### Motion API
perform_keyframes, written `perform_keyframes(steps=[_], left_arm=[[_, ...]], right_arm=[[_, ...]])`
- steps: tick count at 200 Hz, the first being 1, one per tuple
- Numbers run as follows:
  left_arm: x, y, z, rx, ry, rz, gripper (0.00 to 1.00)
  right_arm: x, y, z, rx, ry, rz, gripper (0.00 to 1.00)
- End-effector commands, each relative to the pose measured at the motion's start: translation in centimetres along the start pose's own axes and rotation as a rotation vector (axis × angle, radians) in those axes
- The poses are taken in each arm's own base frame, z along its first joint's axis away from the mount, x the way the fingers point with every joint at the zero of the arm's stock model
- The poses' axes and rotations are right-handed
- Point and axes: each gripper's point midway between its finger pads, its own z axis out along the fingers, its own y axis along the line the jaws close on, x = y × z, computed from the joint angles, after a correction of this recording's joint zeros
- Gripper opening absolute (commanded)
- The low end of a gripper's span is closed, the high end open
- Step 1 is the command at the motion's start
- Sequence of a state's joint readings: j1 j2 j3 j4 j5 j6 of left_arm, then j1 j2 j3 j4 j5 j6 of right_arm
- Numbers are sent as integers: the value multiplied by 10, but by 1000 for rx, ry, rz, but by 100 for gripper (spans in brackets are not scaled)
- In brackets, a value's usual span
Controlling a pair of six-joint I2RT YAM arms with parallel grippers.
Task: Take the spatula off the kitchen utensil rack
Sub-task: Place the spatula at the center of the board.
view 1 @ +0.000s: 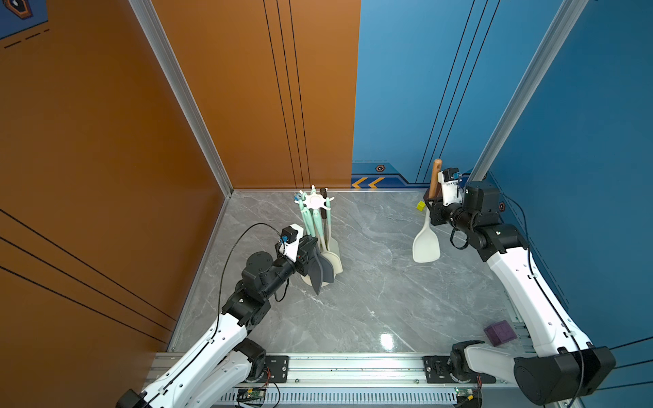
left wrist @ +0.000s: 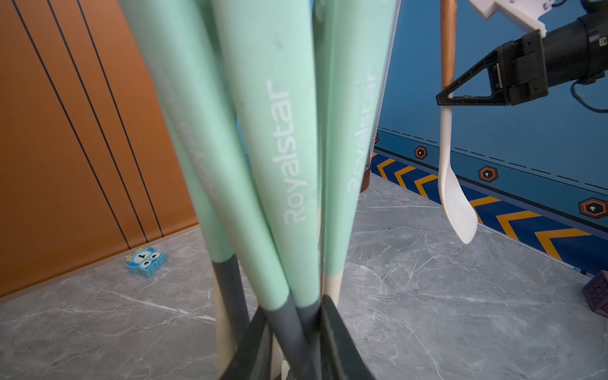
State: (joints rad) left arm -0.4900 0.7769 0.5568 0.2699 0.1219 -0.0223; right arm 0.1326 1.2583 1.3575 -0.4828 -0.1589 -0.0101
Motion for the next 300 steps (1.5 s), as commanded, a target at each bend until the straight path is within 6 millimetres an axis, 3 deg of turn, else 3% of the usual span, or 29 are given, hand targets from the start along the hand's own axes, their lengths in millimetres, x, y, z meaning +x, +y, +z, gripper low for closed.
perform_keyframes(steps=[1,44,81,144,227,262,271,300], left_arm=[[25,1,0,0,83,23,26],[25,1,0,-2,83,27,26],[26,1,1,-2,85,29,26],[28,2,3,-6,94,35,27],[29,2,5,-5,103,46,27],[32,3,7,-7,111,48,27],[32,3,6,-8,110,48,27],[33,3,6,-10,112,50,27]], right_arm=[[4,-14,3,15,62,-6,0],[-6,-27,12,11,78,-1,0],[-2,-44,27,39,152,-16,0],[21,-105,71,115,290,22,0],[28,-130,102,123,404,3,0],[44,-139,112,77,538,10,0],[57,-143,121,63,585,20,0],[68,-146,124,23,612,60,0]])
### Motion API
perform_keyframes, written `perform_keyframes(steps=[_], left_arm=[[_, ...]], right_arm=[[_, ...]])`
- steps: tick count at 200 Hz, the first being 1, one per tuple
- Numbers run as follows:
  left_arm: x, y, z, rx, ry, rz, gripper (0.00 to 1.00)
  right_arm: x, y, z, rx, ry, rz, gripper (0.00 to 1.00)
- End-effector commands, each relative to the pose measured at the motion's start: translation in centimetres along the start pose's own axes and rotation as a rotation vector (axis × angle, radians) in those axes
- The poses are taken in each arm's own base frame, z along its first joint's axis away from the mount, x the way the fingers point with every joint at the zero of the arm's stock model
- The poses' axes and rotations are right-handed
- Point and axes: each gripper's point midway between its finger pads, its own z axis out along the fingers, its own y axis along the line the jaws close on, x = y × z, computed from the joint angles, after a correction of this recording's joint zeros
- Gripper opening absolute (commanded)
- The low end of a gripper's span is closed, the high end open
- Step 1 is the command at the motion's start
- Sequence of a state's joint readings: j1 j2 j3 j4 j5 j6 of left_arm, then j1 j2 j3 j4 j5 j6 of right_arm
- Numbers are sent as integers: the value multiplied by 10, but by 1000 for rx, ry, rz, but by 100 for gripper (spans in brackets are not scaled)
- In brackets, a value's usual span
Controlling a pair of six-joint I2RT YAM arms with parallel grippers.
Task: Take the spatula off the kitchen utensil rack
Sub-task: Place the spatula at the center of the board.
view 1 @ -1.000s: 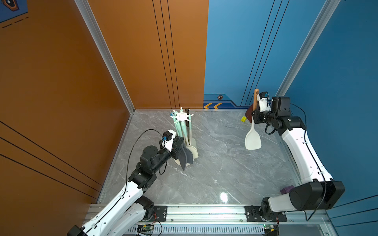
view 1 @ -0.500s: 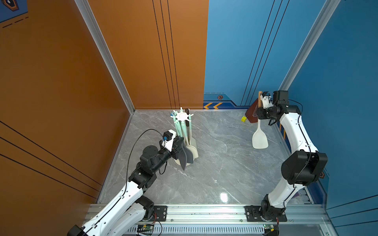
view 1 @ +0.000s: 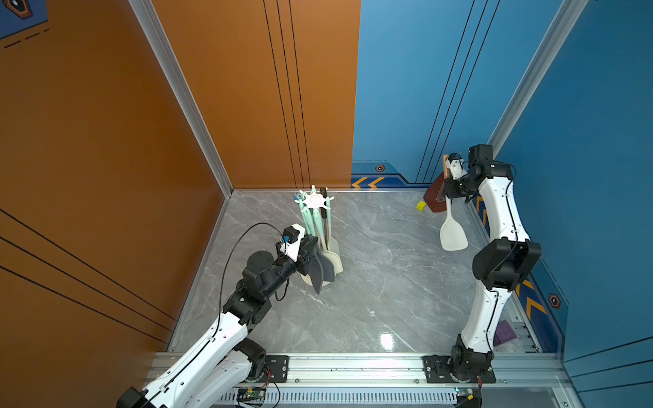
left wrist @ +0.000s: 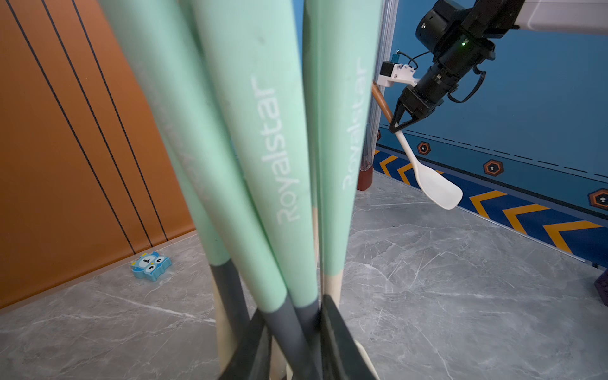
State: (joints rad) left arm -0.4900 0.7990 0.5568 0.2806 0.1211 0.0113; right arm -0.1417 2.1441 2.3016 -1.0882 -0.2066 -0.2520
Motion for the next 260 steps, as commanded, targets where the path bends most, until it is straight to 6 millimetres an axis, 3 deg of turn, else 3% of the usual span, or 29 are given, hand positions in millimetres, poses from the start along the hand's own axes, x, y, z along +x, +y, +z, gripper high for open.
perform_keyframes(steps=[1,97,144,260], left_arm=[[28,2,2,-9,100,17,27],[31,2,1,-9,103,14,27],[34,1,2,-7,110,16,27],[36,1,1,-5,114,20,27]], right_arm=[[23,5,-4,-73,88,13,0],[60,-30,21,0,218,70,0],[79,-30,43,-15,286,88,0],[126,-53,87,48,401,174,0]])
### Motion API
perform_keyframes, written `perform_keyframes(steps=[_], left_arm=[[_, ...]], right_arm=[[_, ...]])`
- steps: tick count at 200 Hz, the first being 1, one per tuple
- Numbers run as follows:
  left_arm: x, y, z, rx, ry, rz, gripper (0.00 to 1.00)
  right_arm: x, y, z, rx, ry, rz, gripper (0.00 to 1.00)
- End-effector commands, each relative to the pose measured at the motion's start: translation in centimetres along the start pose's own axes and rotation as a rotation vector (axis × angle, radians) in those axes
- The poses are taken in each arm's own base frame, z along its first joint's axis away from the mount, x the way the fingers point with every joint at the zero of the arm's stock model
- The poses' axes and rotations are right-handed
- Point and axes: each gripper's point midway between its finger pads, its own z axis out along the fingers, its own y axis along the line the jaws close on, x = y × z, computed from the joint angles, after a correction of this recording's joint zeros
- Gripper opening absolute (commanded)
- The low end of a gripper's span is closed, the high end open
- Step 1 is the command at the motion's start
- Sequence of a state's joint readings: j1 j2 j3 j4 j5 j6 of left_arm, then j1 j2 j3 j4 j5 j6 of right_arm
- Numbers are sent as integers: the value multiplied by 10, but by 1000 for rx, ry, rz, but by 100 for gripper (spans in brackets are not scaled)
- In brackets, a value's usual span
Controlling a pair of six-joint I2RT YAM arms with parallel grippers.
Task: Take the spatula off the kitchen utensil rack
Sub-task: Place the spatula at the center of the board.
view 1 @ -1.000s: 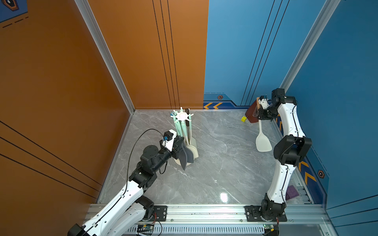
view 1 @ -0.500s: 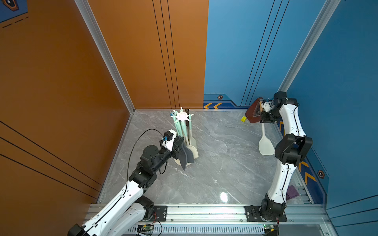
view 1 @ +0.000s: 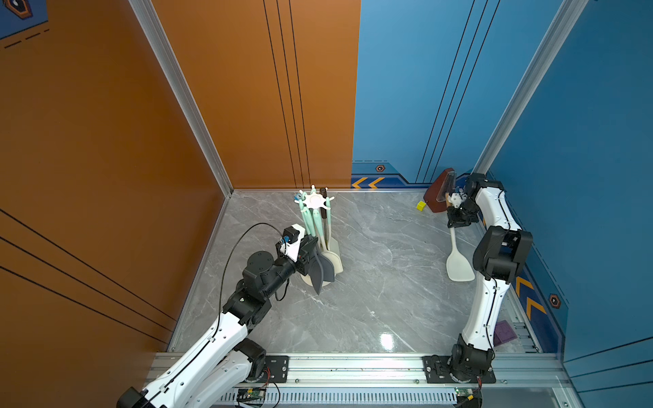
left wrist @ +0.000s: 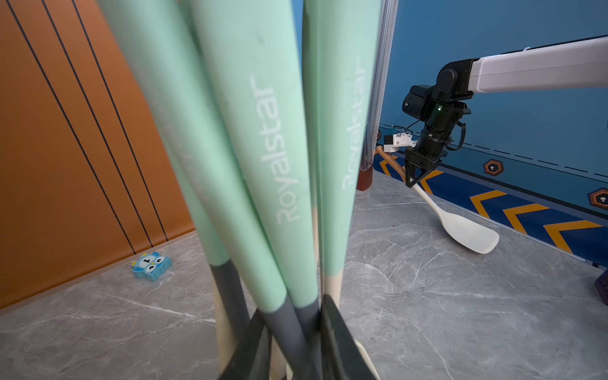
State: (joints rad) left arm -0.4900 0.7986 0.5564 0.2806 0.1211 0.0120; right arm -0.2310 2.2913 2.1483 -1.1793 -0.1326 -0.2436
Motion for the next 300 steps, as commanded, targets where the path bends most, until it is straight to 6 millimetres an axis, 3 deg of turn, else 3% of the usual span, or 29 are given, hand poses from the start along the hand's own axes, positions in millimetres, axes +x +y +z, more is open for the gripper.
perform_keyframes(steps=[1,120,208,300], left_arm=[[36,1,2,-5,115,19,27],[36,-1,-2,-8,107,21,27],[36,0,-2,-9,107,23,27],[36,-2,0,-3,110,24,27]], right_arm=[[4,-12,9,33,9,39,0],[12,-20,59,34,12,116,0],[25,-23,75,62,55,122,0],[33,-20,78,104,78,121,0]])
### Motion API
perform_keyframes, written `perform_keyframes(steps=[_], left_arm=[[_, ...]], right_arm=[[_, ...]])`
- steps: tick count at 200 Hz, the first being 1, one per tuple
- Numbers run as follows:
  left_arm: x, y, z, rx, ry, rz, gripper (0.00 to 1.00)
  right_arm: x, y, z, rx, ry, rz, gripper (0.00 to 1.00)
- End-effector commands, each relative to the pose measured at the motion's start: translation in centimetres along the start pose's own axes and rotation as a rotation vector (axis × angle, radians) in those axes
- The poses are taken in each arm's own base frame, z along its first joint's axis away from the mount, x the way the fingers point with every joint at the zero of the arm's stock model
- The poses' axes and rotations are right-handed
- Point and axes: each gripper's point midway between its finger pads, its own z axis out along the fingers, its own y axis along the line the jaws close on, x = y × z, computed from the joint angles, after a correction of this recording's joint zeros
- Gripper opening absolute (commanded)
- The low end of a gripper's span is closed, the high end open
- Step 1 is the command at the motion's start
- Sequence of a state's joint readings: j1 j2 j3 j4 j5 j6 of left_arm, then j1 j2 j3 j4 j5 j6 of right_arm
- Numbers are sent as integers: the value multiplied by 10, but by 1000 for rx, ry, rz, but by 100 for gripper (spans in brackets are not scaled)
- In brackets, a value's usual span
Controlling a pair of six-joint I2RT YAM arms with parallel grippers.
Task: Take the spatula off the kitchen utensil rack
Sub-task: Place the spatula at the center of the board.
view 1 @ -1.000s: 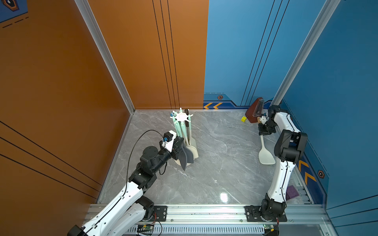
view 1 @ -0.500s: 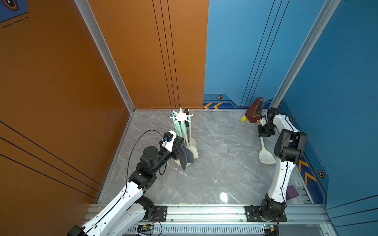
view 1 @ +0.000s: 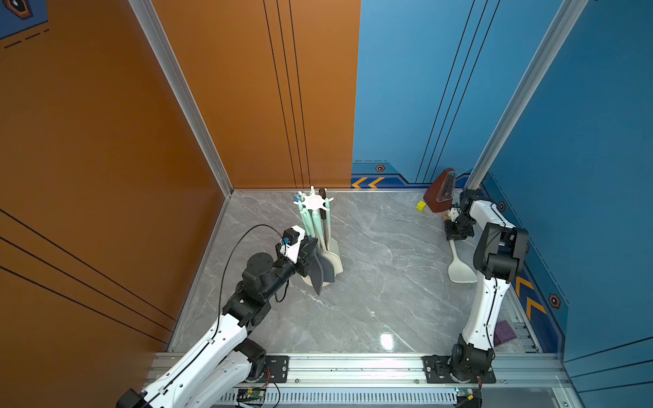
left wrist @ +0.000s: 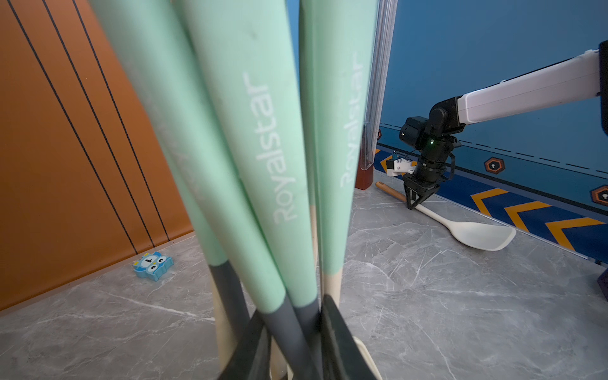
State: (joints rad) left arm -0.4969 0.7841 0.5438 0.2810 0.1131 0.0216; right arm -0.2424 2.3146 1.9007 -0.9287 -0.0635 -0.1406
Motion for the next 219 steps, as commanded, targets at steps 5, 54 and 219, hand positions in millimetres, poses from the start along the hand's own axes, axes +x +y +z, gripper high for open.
perform_keyframes(steps=[5,54,219], left_arm=[[34,-1,2,-1,112,14,28],[33,-1,3,1,111,14,28],[32,0,1,-9,104,13,28]], right_arm=[[12,-2,8,48,45,1,0],[12,5,10,61,42,-1,6],[-2,20,-36,58,-79,-16,29]])
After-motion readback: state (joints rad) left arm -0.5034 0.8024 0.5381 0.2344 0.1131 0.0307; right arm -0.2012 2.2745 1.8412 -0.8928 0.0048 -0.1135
